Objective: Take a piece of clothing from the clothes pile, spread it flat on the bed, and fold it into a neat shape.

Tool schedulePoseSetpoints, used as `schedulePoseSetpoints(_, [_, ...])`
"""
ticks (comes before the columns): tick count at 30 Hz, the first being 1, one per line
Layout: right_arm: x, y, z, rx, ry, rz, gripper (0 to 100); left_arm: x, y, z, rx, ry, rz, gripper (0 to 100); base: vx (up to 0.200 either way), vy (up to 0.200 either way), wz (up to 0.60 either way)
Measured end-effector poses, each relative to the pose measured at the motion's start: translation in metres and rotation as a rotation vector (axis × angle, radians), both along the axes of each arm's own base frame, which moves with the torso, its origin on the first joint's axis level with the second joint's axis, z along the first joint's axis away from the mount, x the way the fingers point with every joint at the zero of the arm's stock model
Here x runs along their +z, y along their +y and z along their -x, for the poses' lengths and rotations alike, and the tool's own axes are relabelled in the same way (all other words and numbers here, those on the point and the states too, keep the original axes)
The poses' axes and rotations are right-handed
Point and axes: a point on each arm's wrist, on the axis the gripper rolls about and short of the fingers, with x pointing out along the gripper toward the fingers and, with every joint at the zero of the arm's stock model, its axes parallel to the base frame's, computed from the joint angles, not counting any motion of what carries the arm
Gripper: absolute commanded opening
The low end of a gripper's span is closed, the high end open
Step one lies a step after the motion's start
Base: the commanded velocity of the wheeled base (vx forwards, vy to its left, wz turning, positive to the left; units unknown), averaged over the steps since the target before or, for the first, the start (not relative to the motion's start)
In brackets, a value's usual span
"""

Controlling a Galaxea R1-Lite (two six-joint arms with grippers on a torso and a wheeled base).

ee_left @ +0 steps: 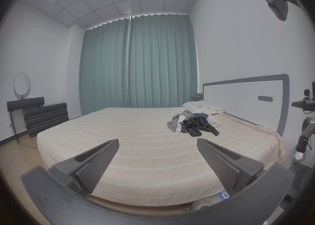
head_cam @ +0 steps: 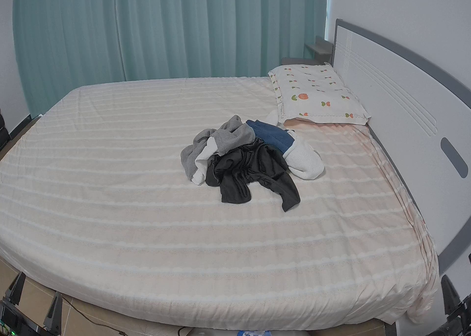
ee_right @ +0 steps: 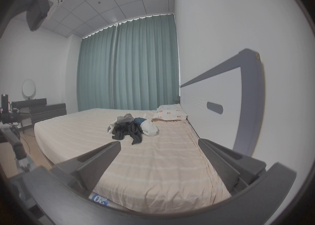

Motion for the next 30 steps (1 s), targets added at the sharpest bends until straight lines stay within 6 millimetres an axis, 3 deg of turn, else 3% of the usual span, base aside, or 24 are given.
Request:
schedulePoseSetpoints(5, [0.027, 0.000, -0.007, 0.020, 0.022, -0.010, 100, 0.000, 0.000, 0.000, 0.000, -0.001, -0.001, 100, 0.000, 0.000, 0.00])
schedulePoseSetpoints(12, [0.059, 0.001, -0.047, 0.064, 0.135, -0.032, 100, 0.000, 0.000, 0.000, 0.000, -0.001, -0.001, 100, 0.000, 0.000, 0.00])
schedulePoseSetpoints(20, [0.080, 0.008, -0.117, 0.079, 0.258, -0.063, 100, 0.000, 0.000, 0.000, 0.000, -0.002, -0.001, 100, 0.000, 0.000, 0.00])
schedulePoseSetpoints(30, [0.084, 0.034, -0.231, 0.070, 0.376, -0.094, 100, 0.000, 0.000, 0.000, 0.000, -0.001, 0.000, 100, 0.000, 0.000, 0.00])
